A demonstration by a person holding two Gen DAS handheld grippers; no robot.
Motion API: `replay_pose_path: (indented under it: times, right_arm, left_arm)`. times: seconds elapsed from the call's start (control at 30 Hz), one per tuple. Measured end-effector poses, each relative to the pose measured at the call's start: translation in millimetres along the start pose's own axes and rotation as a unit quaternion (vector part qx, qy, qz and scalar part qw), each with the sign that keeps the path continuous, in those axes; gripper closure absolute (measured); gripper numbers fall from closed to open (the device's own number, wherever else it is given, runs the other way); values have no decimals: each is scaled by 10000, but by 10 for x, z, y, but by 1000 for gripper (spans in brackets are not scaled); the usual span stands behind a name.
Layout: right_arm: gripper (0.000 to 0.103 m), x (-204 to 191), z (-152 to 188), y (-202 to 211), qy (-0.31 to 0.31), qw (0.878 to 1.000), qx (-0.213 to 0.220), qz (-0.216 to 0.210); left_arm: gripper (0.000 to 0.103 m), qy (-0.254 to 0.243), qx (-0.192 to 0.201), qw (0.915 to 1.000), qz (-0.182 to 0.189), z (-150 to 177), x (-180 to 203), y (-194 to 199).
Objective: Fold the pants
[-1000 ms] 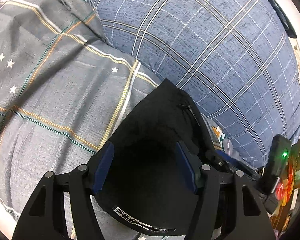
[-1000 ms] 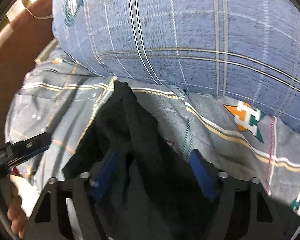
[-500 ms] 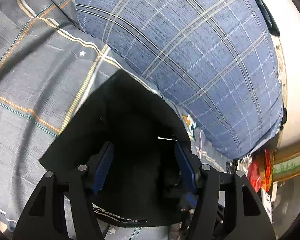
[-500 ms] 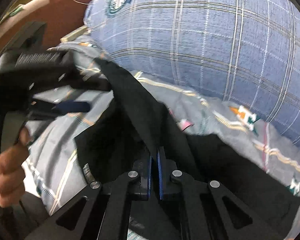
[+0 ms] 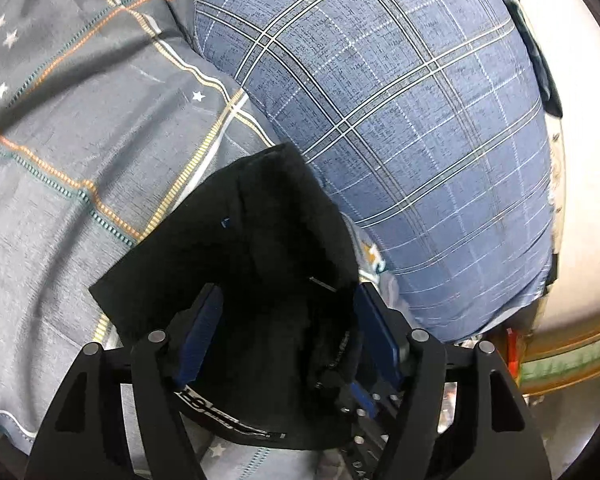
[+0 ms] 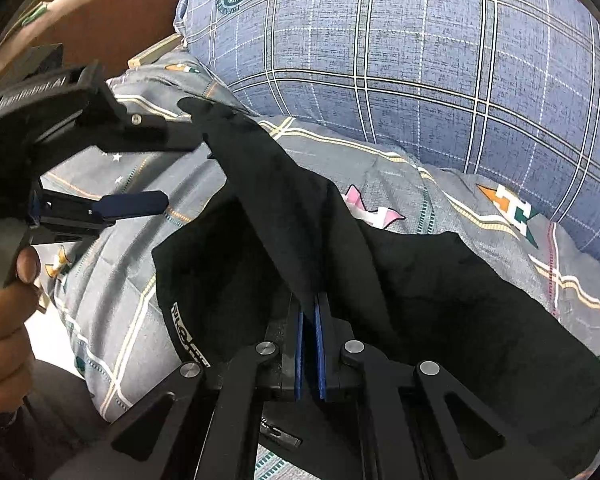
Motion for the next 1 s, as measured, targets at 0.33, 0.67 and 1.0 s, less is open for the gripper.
replay_pose_path:
  times: [0.33,0.67,1.0]
  right_arm:
    - [98,-155,22,30,187,9997,-9,-179]
    - [98,-390,172,268,631,9970,-8,-438]
    - [97,-640,486,-54,1029,9897,-613,-779]
  left_arm:
    - [36,128,106,9998,119,-36,22,13]
    - [98,-423,376,9963,-653,-43,-140,212]
    - [98,-753,-141,9674,-2414,151,-760,-113]
Point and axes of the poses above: each gripper's, at about its wrist camera, not at the fingertips, and y roughly against the way its jaws point, x to its right, z to its underside, the point moved 8 cm from there along -y, roughly the way its jaws point, and after that the axes turned 8 degrees about y, right-handed, at the moved point
